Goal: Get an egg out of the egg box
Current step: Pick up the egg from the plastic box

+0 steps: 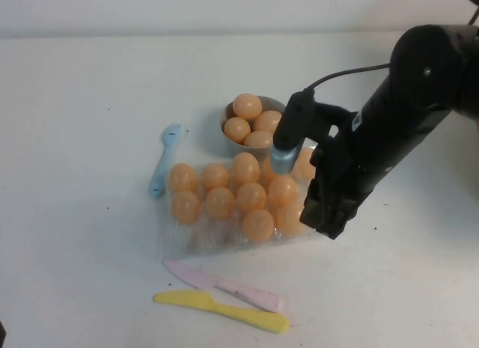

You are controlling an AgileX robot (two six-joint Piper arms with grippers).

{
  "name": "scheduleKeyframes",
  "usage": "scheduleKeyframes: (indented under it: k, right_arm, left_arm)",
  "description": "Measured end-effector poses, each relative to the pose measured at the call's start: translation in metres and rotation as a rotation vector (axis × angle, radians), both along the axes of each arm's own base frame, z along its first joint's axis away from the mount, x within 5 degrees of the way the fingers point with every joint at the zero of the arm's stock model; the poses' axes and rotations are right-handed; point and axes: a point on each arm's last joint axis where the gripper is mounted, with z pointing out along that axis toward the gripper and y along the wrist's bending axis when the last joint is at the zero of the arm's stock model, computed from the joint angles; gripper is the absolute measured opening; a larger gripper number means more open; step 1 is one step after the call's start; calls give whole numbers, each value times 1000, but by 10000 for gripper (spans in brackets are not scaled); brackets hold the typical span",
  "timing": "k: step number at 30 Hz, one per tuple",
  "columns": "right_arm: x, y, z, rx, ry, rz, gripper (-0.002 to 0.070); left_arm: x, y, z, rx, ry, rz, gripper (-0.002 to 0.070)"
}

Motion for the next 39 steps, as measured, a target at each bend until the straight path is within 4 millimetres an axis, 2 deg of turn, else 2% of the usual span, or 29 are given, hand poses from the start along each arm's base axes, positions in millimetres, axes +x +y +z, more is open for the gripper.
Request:
scheduleKeyframes:
  k: [5, 9, 16, 25, 29, 39]
  right_arm:
    - [10, 12, -21, 0, -23, 105, 345]
    - [17, 16, -30, 3, -80, 152, 403]
    - [28, 22, -42, 6, -155, 210, 415]
    - [37, 27, -65, -8, -140, 206, 417]
    - [39, 27, -67, -6, -152, 201, 414]
    - [39, 27, -67, -7, -147, 203, 324]
  left_arm:
    - [0, 0, 0, 0, 0, 0, -5]
    - [0, 0, 0, 0, 0, 0, -5]
    - [0, 0, 0, 0, 0, 0, -5]
    - [0, 0, 0, -5, 0, 2, -5]
    - [0, 0, 0, -5, 0, 2, -5]
    - [0, 0, 0, 0, 0, 0, -5]
